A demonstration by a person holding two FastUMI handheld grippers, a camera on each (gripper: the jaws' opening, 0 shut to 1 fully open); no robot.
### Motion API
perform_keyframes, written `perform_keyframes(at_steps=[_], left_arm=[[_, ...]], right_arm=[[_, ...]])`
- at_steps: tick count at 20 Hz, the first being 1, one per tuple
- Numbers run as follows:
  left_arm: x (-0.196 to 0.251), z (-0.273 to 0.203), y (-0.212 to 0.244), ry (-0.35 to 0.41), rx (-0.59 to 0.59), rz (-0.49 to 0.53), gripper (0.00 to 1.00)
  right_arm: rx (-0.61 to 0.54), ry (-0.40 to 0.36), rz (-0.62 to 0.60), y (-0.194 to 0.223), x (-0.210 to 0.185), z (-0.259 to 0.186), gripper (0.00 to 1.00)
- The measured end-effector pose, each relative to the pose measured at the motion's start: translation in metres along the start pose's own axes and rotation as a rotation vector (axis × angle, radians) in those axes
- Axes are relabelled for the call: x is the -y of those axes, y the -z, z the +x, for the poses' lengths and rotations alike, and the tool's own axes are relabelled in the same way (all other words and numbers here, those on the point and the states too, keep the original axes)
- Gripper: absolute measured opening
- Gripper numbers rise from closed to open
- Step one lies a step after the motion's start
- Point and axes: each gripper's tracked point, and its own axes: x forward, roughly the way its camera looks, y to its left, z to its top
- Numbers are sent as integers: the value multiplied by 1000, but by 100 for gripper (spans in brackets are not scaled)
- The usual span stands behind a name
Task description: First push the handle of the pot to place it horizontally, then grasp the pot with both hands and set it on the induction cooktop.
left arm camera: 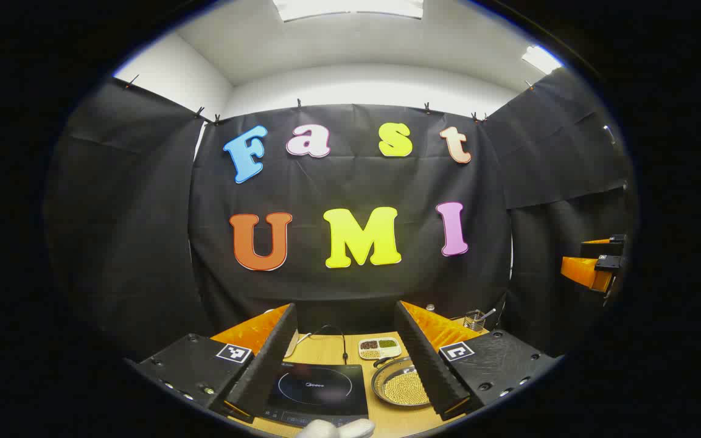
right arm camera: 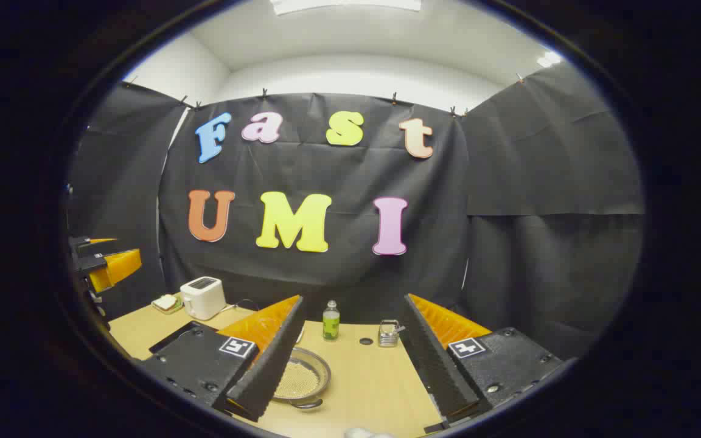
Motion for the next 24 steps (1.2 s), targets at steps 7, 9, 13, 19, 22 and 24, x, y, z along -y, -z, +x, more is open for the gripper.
perform_keyframes(at_steps=[7, 9, 13, 19, 22, 24], left_arm=[[-2, 2, 3, -6, -8, -2, 96], [-2, 0, 3, -8, -9, -3, 96], [-5, -2, 4, -12, -5, 2, 96], [-7, -8, 5, -15, -8, 3, 96], [-7, -9, 7, -15, -12, 8, 96], [-8, -11, 9, -17, -17, 4, 96]], right_arm=[[5, -16, -6, -1, -8, 6, 99], [-1, -25, -9, 1, -12, 6, 99], [-19, -49, 4, 7, -19, 7, 100], [-67, -119, 38, 20, -39, 7, 79], [-119, -160, 51, 35, -50, 7, 29], [-158, -195, 60, 49, -60, 8, 1]])
